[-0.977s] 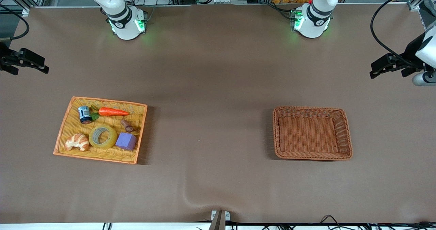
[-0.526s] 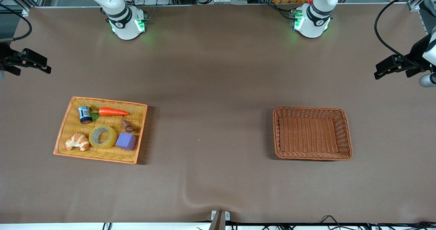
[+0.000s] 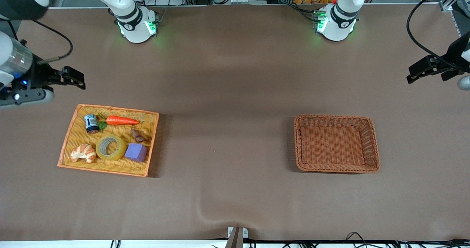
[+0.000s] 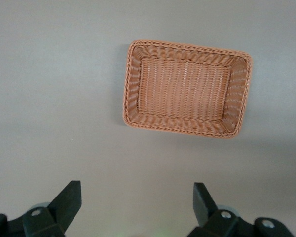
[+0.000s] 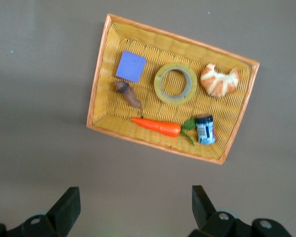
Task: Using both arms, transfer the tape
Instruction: 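Lower the right gripper over the yellow tape roll in the tray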
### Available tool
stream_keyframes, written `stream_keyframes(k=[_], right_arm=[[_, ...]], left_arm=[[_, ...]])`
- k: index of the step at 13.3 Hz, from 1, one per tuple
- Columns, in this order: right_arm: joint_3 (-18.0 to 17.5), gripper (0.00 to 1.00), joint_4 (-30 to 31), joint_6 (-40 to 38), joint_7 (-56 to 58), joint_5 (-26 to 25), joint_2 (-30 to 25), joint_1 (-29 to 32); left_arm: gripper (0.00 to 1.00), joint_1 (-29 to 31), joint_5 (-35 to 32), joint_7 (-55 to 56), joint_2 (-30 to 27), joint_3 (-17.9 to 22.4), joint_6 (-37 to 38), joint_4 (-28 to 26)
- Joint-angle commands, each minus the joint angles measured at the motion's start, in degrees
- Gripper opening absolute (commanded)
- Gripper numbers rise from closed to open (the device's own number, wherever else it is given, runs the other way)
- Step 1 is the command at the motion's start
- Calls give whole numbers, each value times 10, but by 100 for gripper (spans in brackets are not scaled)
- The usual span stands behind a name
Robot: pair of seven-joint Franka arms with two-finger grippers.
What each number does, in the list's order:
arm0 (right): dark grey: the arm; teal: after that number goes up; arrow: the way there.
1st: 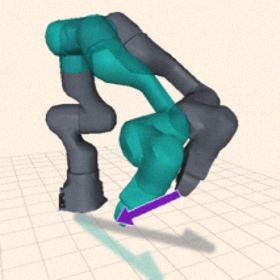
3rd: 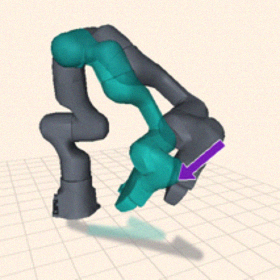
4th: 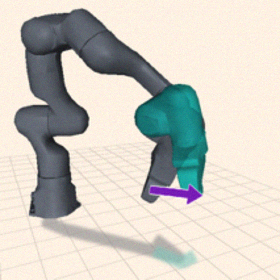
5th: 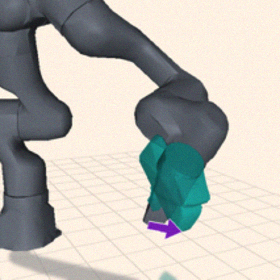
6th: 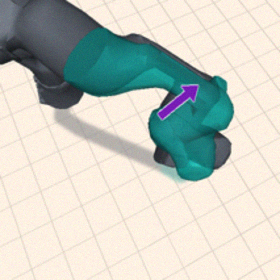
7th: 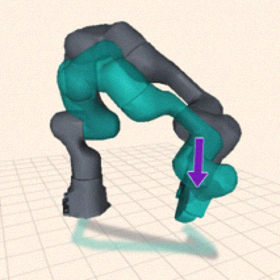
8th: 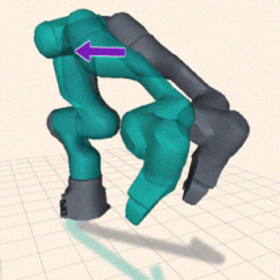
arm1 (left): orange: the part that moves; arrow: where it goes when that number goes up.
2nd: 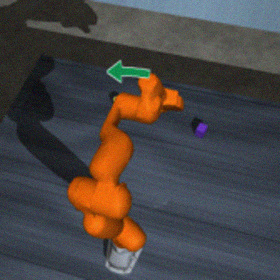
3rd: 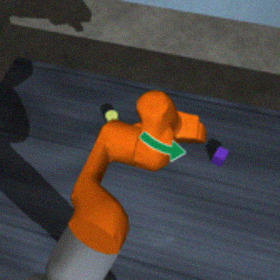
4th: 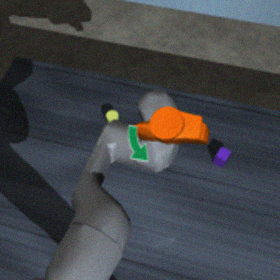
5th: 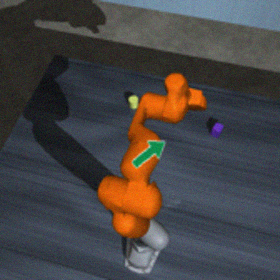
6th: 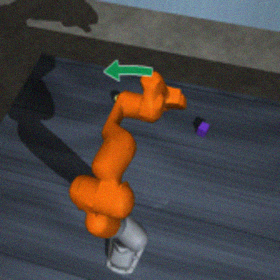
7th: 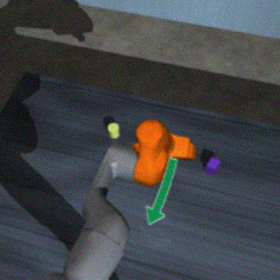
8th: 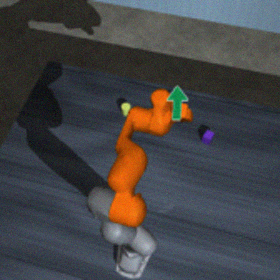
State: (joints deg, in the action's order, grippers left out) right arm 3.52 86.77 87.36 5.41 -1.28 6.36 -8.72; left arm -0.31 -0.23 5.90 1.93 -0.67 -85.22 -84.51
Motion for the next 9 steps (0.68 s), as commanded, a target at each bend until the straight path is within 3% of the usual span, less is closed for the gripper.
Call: stream_keyframes(k=[1, 9], right_arm=[[3, 100, -9, 17, 5, -19, 50, -6], [4, 100, 3, 204, 7, -16, 188, 63]], left_arm=[[100, 18, 0, -14, -6, -3, 10, 1], [100, 10, -1, -14, -4, -8, 10, 1]])
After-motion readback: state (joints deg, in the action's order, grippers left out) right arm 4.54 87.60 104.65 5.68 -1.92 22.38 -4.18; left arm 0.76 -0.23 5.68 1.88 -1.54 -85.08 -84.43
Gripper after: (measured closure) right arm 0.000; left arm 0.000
